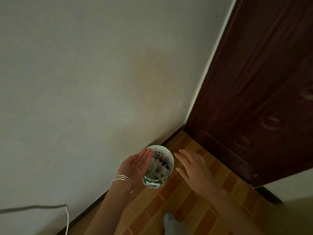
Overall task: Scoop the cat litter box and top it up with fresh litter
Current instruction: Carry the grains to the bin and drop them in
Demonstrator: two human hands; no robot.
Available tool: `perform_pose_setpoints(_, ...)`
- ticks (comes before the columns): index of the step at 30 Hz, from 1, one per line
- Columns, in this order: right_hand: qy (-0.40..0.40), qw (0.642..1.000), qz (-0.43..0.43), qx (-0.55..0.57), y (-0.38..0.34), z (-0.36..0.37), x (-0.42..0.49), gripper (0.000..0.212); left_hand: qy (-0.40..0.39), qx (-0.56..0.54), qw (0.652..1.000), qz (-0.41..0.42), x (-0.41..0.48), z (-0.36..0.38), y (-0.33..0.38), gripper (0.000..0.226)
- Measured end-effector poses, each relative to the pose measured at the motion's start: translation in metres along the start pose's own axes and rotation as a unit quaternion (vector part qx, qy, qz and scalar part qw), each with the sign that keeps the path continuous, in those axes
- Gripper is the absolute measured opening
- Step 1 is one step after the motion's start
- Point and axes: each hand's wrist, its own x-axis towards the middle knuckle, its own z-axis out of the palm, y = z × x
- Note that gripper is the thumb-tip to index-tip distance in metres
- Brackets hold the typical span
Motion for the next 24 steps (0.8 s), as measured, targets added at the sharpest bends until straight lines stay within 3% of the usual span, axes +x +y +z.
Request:
perform_pose_setpoints(1, 0.005, 1.000, -0.012, -0.004, 0.010, 0.000, 0.009, 0.044, 0.052, 0.085, 0.986, 0.134, 0.006, 0.018, -0.007, 0.045)
perform_pose_setpoints(2, 0.014, 1.000, -0.027, -0.007, 0.022, 0.001, 0.019, 0.042, 0.026, 0.068, 0.985, 0.157, 0.007, 0.030, -0.010, 0.041)
perform_pose_setpoints(5, 0.039, 0.998, -0.054, 0.000, 0.055, 0.002, 0.051, 0.040, -0.052, 0.054, 0.984, 0.162, 0.034, 0.055, -0.007, 0.032)
perform_pose_setpoints(6, 0.045, 0.997, -0.065, -0.003, 0.065, 0.004, 0.060, 0.038, -0.042, 0.078, 0.982, 0.165, 0.043, 0.060, -0.008, 0.032)
perform_pose_setpoints(12, 0.028, 0.992, -0.123, -0.003, 0.113, 0.030, 0.110, 0.049, 0.052, 0.129, 0.968, 0.207, 0.106, 0.087, -0.002, 0.040)
perform_pose_setpoints(14, 0.026, 0.991, -0.135, -0.007, 0.124, 0.039, 0.125, 0.037, 0.092, 0.148, 0.962, 0.211, 0.127, 0.093, 0.007, 0.037)
perform_pose_setpoints(24, -0.003, 0.989, -0.147, 0.017, 0.161, 0.106, 0.172, 0.038, 0.253, 0.244, 0.910, 0.221, 0.256, 0.083, 0.056, 0.031)
